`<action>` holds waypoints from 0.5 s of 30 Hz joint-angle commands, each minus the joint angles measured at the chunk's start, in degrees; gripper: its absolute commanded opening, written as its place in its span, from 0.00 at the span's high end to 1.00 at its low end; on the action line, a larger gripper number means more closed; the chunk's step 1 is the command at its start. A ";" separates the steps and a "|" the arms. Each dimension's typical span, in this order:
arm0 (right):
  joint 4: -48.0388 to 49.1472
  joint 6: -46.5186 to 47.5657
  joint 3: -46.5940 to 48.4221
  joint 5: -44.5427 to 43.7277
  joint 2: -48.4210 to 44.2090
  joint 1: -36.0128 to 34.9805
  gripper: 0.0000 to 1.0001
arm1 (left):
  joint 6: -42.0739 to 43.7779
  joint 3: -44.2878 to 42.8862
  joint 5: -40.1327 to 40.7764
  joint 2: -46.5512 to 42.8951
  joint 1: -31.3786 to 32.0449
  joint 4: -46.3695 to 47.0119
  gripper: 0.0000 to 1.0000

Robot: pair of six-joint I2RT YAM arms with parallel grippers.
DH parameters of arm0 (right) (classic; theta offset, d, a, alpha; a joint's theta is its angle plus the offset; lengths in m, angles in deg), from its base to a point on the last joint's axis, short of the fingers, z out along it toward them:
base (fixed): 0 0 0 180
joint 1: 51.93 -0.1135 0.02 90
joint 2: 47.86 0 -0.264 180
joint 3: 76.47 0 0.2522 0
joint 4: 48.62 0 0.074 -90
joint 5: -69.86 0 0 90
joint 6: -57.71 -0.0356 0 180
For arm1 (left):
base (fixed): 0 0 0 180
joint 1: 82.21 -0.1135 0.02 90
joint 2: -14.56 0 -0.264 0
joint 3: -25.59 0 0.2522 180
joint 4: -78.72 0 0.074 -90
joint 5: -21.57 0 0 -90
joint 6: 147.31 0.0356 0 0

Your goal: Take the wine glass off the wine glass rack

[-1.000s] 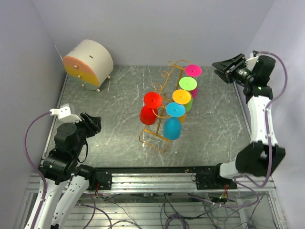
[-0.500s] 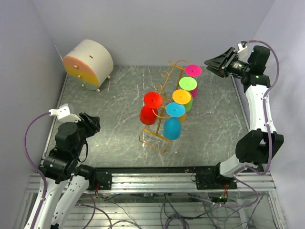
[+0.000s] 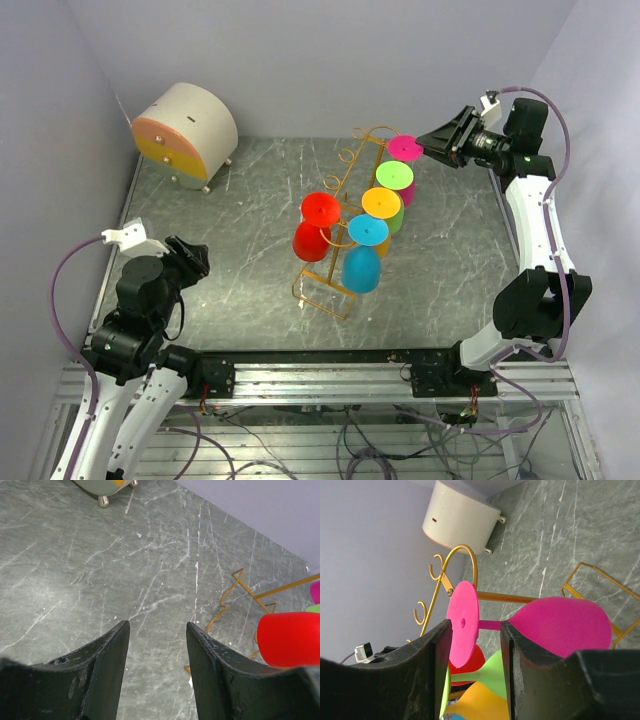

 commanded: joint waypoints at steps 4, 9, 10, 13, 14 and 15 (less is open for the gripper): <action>0.43 0.63 -0.93 0.22 0.44 -0.57 0.61 | -0.66 -0.86 1.52 0.05 0.59 -0.32 0.40; 1.40 0.25 -1.51 0.65 0.38 -1.21 0.67 | -0.75 -0.84 1.67 0.04 0.61 -0.39 0.41; 1.63 0.10 -1.70 0.66 0.19 -1.26 0.69 | -0.77 -0.86 1.68 0.03 0.59 -0.40 0.40; 2.12 -0.19 -2.41 0.38 -0.46 -1.27 0.75 | -0.83 -0.86 1.72 0.23 0.60 -0.36 0.40; 2.24 -0.33 -2.69 0.20 -0.62 -1.20 0.78 | -0.84 -0.86 1.76 0.25 0.61 -0.40 0.40; 2.52 -0.57 -2.93 0.03 -0.85 -1.20 0.79 | -0.79 -0.79 1.70 0.26 0.64 -0.41 0.40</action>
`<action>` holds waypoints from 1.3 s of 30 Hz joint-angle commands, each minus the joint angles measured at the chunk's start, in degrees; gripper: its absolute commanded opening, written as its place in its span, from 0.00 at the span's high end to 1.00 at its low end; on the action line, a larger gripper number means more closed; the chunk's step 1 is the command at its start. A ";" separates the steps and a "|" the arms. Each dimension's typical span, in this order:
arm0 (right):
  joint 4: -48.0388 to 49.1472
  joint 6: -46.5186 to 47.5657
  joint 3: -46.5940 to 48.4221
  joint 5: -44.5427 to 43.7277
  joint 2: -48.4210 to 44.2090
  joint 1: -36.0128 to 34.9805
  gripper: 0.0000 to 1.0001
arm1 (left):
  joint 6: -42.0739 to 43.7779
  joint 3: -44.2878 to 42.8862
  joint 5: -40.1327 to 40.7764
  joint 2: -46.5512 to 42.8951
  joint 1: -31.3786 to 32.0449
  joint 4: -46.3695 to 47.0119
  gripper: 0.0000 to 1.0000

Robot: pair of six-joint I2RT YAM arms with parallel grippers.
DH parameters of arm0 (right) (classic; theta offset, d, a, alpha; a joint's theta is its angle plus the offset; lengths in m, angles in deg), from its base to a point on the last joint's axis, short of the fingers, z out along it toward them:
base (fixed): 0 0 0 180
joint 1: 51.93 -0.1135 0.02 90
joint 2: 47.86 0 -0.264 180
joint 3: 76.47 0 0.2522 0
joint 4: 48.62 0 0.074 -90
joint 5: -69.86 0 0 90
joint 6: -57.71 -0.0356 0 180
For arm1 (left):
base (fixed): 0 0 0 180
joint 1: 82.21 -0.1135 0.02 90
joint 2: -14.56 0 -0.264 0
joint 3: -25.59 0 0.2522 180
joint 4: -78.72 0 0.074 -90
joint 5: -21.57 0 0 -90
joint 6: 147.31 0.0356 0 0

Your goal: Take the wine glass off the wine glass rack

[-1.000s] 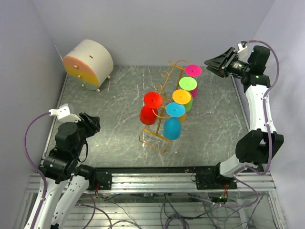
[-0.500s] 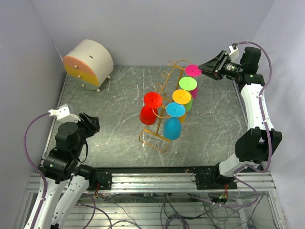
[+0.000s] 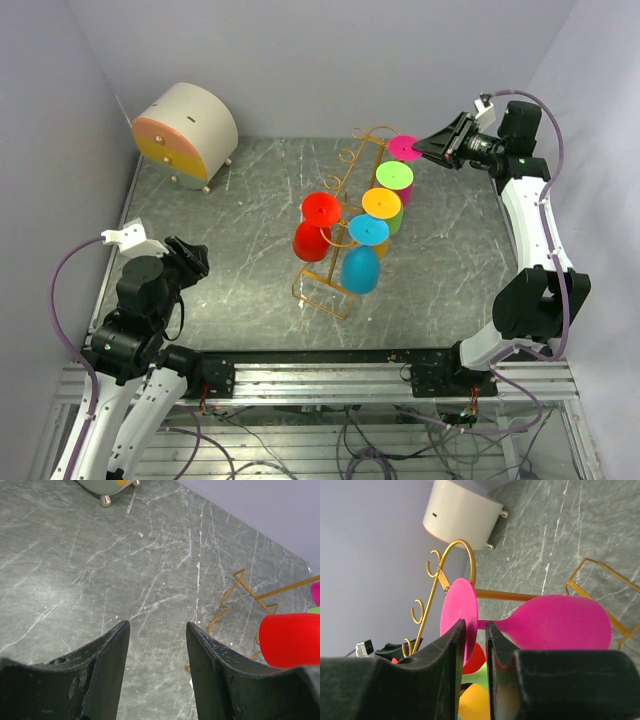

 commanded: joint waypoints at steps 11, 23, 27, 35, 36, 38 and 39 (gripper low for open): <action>4.48 -3.43 -2.61 -1.43 -3.02 -0.22 0.93 | -0.60 -0.86 1.23 0.54 0.65 -0.06 0.40; 5.69 -5.84 -0.95 -3.58 -4.07 -0.13 0.99 | -0.59 -0.77 1.24 0.47 0.60 0.03 0.41; 8.85 -8.36 -2.57 -2.73 -4.85 -0.11 1.00 | -0.55 -0.77 1.24 0.47 0.58 0.03 0.40; 11.54 -11.84 -5.84 -3.04 -7.58 0.12 1.00 | -0.51 -0.86 1.11 0.65 0.64 0.03 0.40; 11.40 -11.89 -6.17 -3.55 -8.12 0.21 1.00 | -0.50 -0.86 1.15 0.65 0.59 0.03 0.40; 10.50 -11.45 -6.77 -5.19 -8.93 0.49 1.00 | -0.50 -0.85 1.07 0.70 0.65 0.03 0.40; 10.56 -11.76 -7.29 -5.35 -9.39 0.65 1.00 | -0.50 -0.86 1.07 0.70 0.62 0.03 0.40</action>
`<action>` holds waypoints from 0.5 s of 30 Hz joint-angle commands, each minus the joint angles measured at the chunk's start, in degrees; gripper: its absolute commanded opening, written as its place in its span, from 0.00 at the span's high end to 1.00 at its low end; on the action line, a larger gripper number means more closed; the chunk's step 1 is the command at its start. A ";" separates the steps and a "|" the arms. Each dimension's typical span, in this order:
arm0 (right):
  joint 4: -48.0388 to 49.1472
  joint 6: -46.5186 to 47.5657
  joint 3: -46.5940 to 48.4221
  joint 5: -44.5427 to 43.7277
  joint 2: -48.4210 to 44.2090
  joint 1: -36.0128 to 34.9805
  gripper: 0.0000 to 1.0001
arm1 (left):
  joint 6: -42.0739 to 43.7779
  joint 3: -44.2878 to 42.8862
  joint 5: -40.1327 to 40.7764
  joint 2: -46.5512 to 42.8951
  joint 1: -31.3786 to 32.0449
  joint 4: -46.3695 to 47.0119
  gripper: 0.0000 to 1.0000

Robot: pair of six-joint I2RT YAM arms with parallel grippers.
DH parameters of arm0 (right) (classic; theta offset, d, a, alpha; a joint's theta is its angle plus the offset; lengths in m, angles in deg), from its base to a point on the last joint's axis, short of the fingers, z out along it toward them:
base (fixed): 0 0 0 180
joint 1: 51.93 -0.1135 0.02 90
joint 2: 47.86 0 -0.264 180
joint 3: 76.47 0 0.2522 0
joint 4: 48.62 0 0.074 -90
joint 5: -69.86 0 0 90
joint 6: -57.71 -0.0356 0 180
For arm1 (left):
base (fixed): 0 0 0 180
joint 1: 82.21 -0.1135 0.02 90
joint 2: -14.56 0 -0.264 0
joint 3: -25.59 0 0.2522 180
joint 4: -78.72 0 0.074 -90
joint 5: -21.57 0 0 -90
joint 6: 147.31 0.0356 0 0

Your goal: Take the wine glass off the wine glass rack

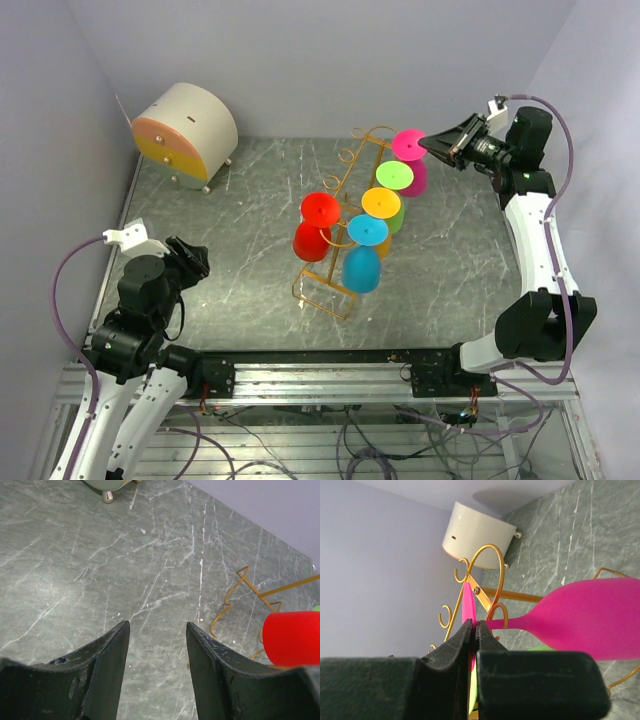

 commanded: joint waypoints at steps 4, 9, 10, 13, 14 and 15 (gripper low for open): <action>2.38 -2.35 -3.88 -2.47 -3.89 1.19 1.00 | -0.51 -0.77 0.91 0.18 0.52 0.86 0.40; 3.06 -3.34 -6.06 -3.45 -5.65 2.42 1.00 | -0.55 -0.86 0.96 0.20 0.52 0.77 0.40; 3.20 -3.47 -6.32 -3.55 -5.95 2.60 1.00 | -0.57 -0.86 0.92 0.15 0.52 0.77 0.40; 3.50 -3.75 -7.03 -4.67 -7.24 3.30 1.00 | -0.59 -0.86 1.08 0.08 0.50 0.69 0.40; 3.44 -3.76 -7.01 -5.07 -7.64 3.49 1.00 | -0.57 -0.86 1.09 0.05 0.49 0.68 0.40; 3.33 -3.69 -6.85 -5.35 -7.89 3.62 1.00 | -0.59 -0.86 1.13 0.05 0.52 0.68 0.40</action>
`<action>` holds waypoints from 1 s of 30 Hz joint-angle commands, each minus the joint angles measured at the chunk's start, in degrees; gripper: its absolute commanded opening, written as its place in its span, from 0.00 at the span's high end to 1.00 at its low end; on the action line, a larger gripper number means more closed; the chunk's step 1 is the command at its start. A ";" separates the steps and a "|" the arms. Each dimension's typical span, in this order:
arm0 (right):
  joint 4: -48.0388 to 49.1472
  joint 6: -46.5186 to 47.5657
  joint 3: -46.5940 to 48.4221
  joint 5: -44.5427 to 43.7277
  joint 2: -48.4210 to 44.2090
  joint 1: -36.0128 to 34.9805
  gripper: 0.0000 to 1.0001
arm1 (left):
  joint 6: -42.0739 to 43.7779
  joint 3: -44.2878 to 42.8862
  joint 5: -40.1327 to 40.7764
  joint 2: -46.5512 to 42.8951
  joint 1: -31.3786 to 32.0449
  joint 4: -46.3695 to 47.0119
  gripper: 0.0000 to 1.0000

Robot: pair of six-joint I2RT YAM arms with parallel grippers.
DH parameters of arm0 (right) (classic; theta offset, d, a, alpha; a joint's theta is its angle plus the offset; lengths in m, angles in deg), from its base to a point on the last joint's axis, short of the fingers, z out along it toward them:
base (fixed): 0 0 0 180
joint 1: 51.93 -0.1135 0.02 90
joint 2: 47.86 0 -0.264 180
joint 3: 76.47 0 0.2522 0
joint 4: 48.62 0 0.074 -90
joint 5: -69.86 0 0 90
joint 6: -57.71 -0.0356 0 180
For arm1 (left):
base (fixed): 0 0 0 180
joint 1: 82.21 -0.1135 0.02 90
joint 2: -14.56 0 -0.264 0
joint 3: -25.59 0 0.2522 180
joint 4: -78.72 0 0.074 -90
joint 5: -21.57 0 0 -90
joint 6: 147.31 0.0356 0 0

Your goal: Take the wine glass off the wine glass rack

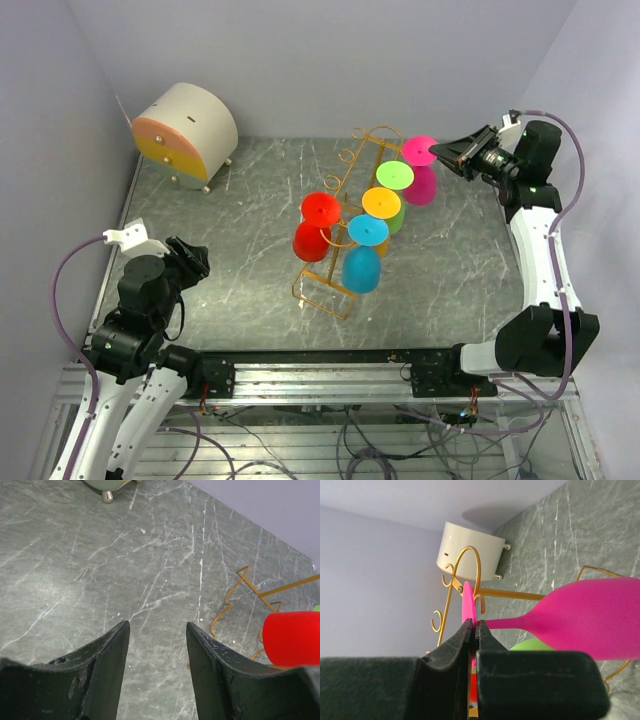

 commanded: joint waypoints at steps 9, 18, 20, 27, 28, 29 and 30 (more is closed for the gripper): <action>-2.89 5.02 5.61 -6.63 -7.06 1.16 1.00 | -0.57 -0.83 1.03 0.07 0.46 0.75 0.40; -10.07 14.82 14.24 -7.10 -13.22 -0.39 1.00 | 0.93 -1.39 -0.03 -0.32 0.44 0.82 0.33; -9.89 16.19 15.70 -6.47 -15.16 -2.50 1.00 | 2.37 -1.82 -0.99 -0.89 0.45 1.01 0.26; -13.65 19.01 21.90 -2.64 -18.07 -8.98 1.00 | -3.77 -5.20 -8.23 -6.16 0.38 -0.74 0.23; -14.00 19.08 23.24 -1.18 -18.25 -8.93 1.00 | -5.36 -6.84 -9.38 -6.88 0.40 -1.64 0.24; -14.17 19.03 24.36 0.21 -18.29 -8.91 1.00 | -6.83 -8.73 -10.41 -7.41 0.38 -2.81 0.25; -14.46 18.88 25.60 1.59 -18.24 -8.91 1.00 | -8.31 -10.87 -11.14 -7.84 0.37 -4.19 0.25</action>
